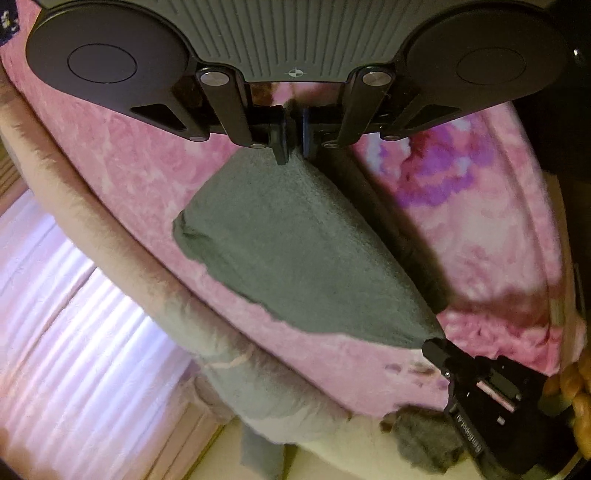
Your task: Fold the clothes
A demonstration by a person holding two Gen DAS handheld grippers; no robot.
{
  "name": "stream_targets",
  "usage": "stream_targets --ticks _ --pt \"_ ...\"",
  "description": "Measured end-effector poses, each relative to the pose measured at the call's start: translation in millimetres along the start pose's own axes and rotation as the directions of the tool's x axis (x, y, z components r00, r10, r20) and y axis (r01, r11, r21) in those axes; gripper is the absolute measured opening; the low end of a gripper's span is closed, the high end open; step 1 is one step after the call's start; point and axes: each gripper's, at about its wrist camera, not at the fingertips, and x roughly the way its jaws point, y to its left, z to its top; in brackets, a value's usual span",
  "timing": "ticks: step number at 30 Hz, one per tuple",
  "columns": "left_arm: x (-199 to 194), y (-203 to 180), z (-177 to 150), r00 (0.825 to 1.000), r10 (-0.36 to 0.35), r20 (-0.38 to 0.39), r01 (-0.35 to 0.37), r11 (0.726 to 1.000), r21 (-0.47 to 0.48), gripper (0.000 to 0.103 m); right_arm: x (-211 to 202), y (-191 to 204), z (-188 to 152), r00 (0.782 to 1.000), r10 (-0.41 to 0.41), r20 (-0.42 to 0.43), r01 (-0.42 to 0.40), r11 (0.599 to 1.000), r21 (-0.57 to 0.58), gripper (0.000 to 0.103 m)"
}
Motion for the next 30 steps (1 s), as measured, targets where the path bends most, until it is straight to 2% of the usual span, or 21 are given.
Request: stream_targets --ticks 2,4,6,7,8,9,10,14,15,17,18,20,22,23,26,28,29,30 --pt "16 4 -4 0.998 0.049 -0.04 -0.046 0.997 0.065 0.003 4 2 -1 1.0 0.005 -0.02 -0.005 1.0 -0.004 0.007" --pt "29 15 -8 0.993 0.067 -0.094 -0.064 0.997 0.04 0.004 12 7 -3 0.998 0.017 -0.057 -0.017 1.0 -0.012 0.007" --pt "25 16 -7 0.994 0.061 -0.092 -0.06 0.998 0.012 0.008 9 6 0 0.998 0.014 -0.064 -0.015 1.0 -0.014 0.009" --pt "21 14 -5 0.993 0.077 -0.091 -0.075 0.997 0.024 0.011 7 5 1 0.998 0.019 -0.067 -0.019 1.0 -0.004 0.016" --pt "16 11 -3 0.992 0.092 -0.09 -0.09 0.995 0.034 0.011 4 -2 1 0.997 0.045 -0.069 -0.042 0.998 0.042 0.035" --pt "10 7 0 0.99 0.106 -0.089 -0.103 0.994 0.041 0.011 1 -9 1 0.995 0.07 -0.07 -0.063 0.993 0.1 0.061" --pt "3 4 3 0.989 0.117 -0.085 -0.113 0.992 0.05 0.011 -4 -16 1 0.993 0.096 -0.064 -0.084 0.984 0.159 0.065" --pt "-18 -20 15 0.993 0.102 -0.051 -0.093 0.985 0.144 0.009 -25 -45 4 0.989 0.147 -0.012 -0.132 0.915 0.382 0.064" --pt "-18 -28 16 0.995 0.088 -0.05 -0.077 0.981 0.179 0.008 -28 -52 5 0.988 0.153 0.011 -0.143 0.892 0.43 0.05" --pt "-14 -41 15 0.996 0.059 -0.061 -0.043 0.971 0.234 0.006 -26 -59 9 0.985 0.168 0.041 -0.166 0.852 0.497 0.033" --pt "-10 -44 12 0.996 0.049 -0.074 -0.029 0.968 0.25 0.006 -22 -61 12 0.983 0.176 0.052 -0.177 0.834 0.523 0.032" --pt "8 -43 8 0.992 0.066 -0.11 -0.035 0.963 0.269 0.006 -9 -62 13 0.981 0.19 0.035 -0.177 0.81 0.56 0.032" --pt "28 -34 2 0.975 0.166 -0.147 -0.12 0.952 0.281 0.005 7 -62 10 0.978 0.207 -0.006 -0.164 0.792 0.588 0.032" --pt "30 -30 1 0.97 0.184 -0.157 -0.136 0.952 0.275 0.005 12 -62 6 0.973 0.231 -0.032 -0.165 0.781 0.602 0.032" --pt "19 -25 13 0.975 0.155 -0.159 -0.114 0.964 0.24 0.007 11 -76 2 0.959 0.282 -0.036 -0.195 0.743 0.64 0.032" --pt "13 -24 29 0.98 0.139 -0.146 -0.101 0.965 0.241 0.008 11 -97 -3 0.952 0.307 -0.013 -0.213 0.687 0.694 0.033" --pt "14 -25 40 0.982 0.13 -0.137 -0.093 0.965 0.245 0.012 11 -107 -5 0.948 0.319 0.0 -0.221 0.658 0.72 0.035" --pt "17 -26 51 0.985 0.12 -0.126 -0.085 0.964 0.25 0.015 13 -119 -7 0.945 0.326 0.013 -0.227 0.63 0.743 0.048"
